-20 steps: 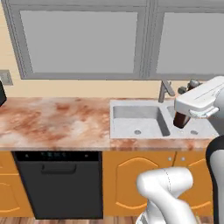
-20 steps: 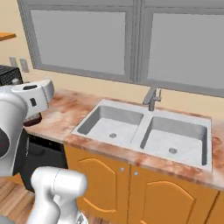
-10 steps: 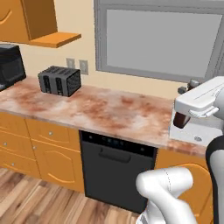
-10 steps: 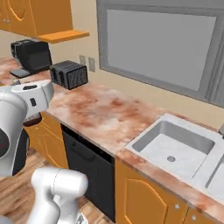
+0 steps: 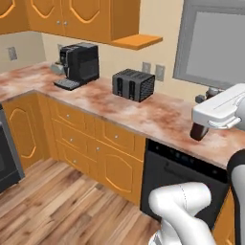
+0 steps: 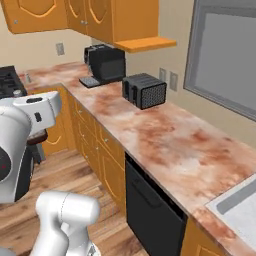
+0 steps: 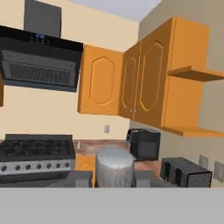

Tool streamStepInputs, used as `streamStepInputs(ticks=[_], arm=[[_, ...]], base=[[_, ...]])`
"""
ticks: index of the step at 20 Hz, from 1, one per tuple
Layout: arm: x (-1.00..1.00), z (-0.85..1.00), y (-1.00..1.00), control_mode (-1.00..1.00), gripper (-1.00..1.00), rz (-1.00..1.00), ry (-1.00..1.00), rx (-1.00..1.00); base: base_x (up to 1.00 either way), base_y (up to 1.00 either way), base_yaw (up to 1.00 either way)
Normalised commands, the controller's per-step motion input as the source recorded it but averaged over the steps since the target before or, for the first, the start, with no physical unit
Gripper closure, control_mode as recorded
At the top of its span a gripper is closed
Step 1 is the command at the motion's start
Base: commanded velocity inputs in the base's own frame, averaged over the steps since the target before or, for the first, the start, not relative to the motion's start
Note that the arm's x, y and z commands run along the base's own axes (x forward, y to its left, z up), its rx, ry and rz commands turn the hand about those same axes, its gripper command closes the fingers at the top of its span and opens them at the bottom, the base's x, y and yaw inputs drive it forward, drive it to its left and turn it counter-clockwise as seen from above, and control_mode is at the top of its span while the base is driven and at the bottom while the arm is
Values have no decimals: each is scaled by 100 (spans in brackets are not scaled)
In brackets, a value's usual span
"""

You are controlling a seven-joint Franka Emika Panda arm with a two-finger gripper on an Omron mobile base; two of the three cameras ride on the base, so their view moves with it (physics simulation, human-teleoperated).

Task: Collect the paprika, ketchup, and shaker from the cabinet and place them next to the stove.

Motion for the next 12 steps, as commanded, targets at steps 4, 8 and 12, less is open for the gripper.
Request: streamStepInputs(ticks=[4,8,12], arm=[[0,0,0,100,100,0,0,0],[0,0,0,100,100,0,0,0],[0,0,0,100,100,0,0,0]], base=[[44,71,40],[59,68,36],[66,68,34]])
